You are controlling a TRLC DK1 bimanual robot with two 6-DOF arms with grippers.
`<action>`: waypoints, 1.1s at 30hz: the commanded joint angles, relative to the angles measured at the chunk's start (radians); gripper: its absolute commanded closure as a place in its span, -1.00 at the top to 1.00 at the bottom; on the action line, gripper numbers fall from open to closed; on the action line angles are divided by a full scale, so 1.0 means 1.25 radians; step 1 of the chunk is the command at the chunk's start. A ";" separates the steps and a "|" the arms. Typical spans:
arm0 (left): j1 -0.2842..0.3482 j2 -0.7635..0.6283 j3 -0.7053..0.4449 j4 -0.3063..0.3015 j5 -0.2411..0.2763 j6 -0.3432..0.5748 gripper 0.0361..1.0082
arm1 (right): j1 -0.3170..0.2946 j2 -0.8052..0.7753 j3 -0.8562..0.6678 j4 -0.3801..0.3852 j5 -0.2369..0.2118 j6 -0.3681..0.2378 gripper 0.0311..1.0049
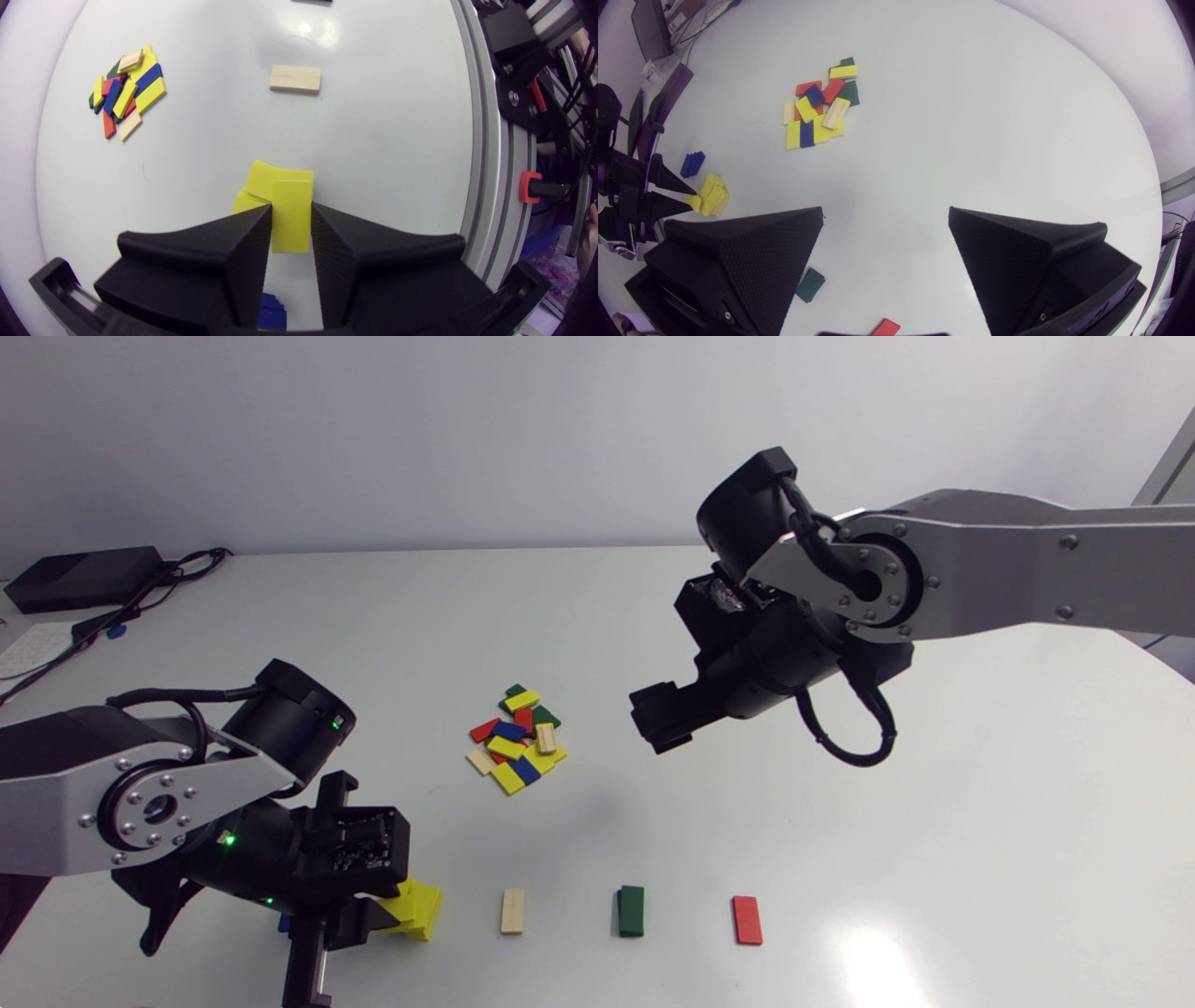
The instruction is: Take domino bricks one by one from the mixed stack on the table and place each onto the existing stack of the same color.
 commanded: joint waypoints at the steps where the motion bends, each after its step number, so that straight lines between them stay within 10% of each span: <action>1: -0.004 0.020 -0.020 0.007 -0.003 0.024 -0.55 | 0.002 0.004 -0.026 0.003 -0.004 0.002 0.88; 22: -0.003 0.052 -0.011 0.030 -0.003 0.022 -0.49 | 0.002 0.006 -0.027 0.005 -0.004 0.003 0.88; 33: 0.009 0.042 0.000 0.029 -0.003 0.025 -0.04 | 0.004 0.007 -0.026 0.008 -0.004 0.003 0.88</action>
